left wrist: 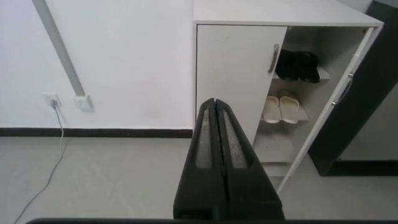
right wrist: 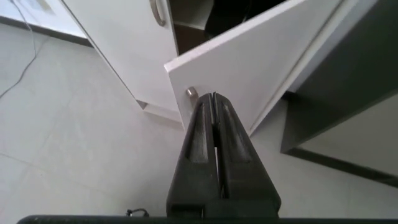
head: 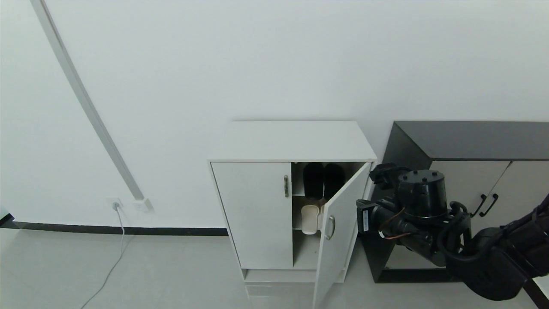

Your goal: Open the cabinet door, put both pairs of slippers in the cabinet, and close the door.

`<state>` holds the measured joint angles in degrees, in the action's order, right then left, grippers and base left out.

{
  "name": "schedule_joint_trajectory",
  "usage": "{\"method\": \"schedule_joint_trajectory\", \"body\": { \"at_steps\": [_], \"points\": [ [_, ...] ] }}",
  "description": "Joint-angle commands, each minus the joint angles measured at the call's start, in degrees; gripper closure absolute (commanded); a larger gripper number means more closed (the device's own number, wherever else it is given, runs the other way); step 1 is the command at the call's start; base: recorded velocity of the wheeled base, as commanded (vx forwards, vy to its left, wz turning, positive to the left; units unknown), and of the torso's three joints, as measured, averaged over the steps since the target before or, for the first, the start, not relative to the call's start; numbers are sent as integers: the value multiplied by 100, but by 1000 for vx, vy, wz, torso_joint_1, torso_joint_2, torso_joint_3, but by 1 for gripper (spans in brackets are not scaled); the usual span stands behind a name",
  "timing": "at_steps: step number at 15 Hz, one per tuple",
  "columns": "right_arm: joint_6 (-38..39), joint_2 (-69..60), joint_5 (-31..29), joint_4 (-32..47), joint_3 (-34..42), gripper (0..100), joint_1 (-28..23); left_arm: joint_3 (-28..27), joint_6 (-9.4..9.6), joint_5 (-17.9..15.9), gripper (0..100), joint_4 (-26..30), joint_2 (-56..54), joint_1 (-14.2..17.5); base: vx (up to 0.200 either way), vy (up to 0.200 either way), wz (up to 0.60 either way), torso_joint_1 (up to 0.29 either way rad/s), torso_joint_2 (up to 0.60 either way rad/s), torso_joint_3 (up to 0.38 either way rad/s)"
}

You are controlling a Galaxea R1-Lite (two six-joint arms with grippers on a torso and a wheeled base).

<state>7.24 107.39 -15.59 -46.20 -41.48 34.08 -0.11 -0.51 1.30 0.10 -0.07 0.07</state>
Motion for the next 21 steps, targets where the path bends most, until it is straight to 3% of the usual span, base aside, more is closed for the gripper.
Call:
{"method": "schedule_joint_trajectory", "body": {
  "at_steps": [1,5,9,13,21],
  "points": [
    [-12,-218,-23,-3,237,100,2,2,-2,1,100,-1,7,1,200,0,0,12,2,2],
    [-30,-719,-5,-20,879,100,28,2,-2,1,100,-1,7,1,0,0,0,0,0,0],
    [14,-165,-5,-64,958,100,63,2,-2,1,100,-1,7,1,0,0,0,0,0,0],
    [-30,819,-5,-934,686,100,90,2,-2,1,100,-10,7,1,0,0,0,0,0,0],
    [-39,1619,-5,-908,-431,100,-25,2,-2,10,100,-10,7,1,0,0,0,0,0,0]
  ]
}}
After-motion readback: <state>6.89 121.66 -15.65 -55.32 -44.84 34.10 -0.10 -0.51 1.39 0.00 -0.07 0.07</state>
